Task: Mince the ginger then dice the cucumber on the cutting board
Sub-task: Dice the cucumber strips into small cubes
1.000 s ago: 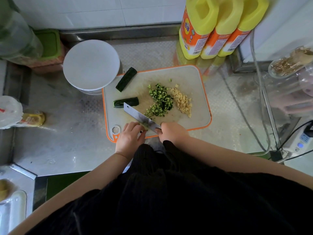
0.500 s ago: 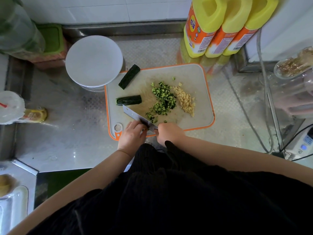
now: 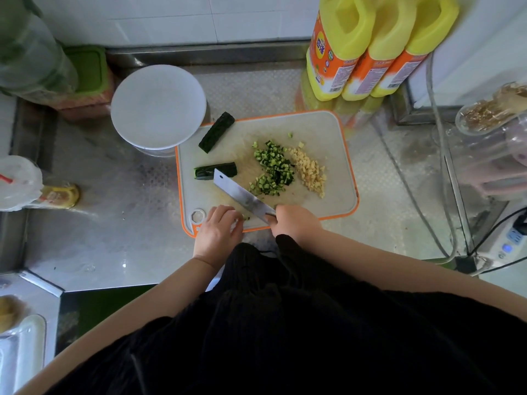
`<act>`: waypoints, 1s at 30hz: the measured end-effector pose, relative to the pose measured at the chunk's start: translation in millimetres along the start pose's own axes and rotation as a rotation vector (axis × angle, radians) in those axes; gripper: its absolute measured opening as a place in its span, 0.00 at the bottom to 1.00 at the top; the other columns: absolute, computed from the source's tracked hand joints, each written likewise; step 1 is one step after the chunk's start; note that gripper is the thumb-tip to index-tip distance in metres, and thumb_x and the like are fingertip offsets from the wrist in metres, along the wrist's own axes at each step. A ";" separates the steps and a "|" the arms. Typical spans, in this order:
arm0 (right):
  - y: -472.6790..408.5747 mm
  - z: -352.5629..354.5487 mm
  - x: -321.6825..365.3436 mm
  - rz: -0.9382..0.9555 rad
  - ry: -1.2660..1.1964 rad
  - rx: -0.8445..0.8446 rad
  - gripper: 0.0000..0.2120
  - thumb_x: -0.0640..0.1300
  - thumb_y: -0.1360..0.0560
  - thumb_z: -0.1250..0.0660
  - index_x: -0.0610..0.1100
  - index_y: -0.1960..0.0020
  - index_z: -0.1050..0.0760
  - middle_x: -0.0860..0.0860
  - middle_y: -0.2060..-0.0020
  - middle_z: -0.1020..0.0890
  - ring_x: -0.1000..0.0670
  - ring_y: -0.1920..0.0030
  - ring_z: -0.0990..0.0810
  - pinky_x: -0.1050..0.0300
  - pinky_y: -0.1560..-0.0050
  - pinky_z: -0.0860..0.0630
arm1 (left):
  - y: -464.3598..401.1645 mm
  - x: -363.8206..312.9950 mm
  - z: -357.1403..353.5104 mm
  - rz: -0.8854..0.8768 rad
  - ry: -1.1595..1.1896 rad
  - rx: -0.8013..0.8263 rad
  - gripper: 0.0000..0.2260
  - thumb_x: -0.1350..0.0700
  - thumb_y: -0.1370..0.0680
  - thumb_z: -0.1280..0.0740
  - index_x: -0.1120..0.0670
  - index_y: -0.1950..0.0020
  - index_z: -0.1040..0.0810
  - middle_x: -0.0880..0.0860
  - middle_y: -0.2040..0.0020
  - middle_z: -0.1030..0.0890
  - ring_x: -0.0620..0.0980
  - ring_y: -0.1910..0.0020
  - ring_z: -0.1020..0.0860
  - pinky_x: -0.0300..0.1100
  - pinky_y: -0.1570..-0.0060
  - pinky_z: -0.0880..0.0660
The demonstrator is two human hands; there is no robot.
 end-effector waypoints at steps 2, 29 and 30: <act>2.1 -2.4 6.2 -0.002 0.063 0.002 0.18 0.54 0.19 0.44 0.41 0.42 0.26 0.44 0.47 0.21 0.42 0.45 0.22 0.53 0.53 0.30 | 3.1 3.0 1.9 0.031 -0.025 0.011 0.09 0.56 0.25 0.36 0.60 0.59 0.21 0.56 0.57 0.21 0.57 0.59 0.24 0.47 0.62 0.25; -2.8 -1.9 12.9 0.060 0.044 -0.011 0.17 0.54 0.19 0.45 0.41 0.45 0.26 0.44 0.52 0.21 0.42 0.49 0.22 0.54 0.57 0.30 | 6.8 12.3 6.5 0.153 -0.051 0.109 0.10 0.56 0.26 0.37 0.59 0.57 0.19 0.56 0.57 0.20 0.61 0.61 0.22 0.47 0.72 0.25; -1.3 -3.9 16.1 0.073 0.057 -0.004 0.17 0.54 0.19 0.45 0.41 0.45 0.27 0.44 0.52 0.21 0.42 0.49 0.22 0.54 0.57 0.30 | 7.4 13.1 7.9 0.154 -0.067 0.107 0.10 0.55 0.26 0.37 0.59 0.58 0.20 0.56 0.58 0.20 0.61 0.62 0.22 0.48 0.73 0.25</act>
Point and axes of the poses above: each hand's wrist, its own y-axis away from the middle knuckle, its own z-axis out of the back of the hand, x = y × z, the point moved 8 cm from there along -y, towards the middle knuckle
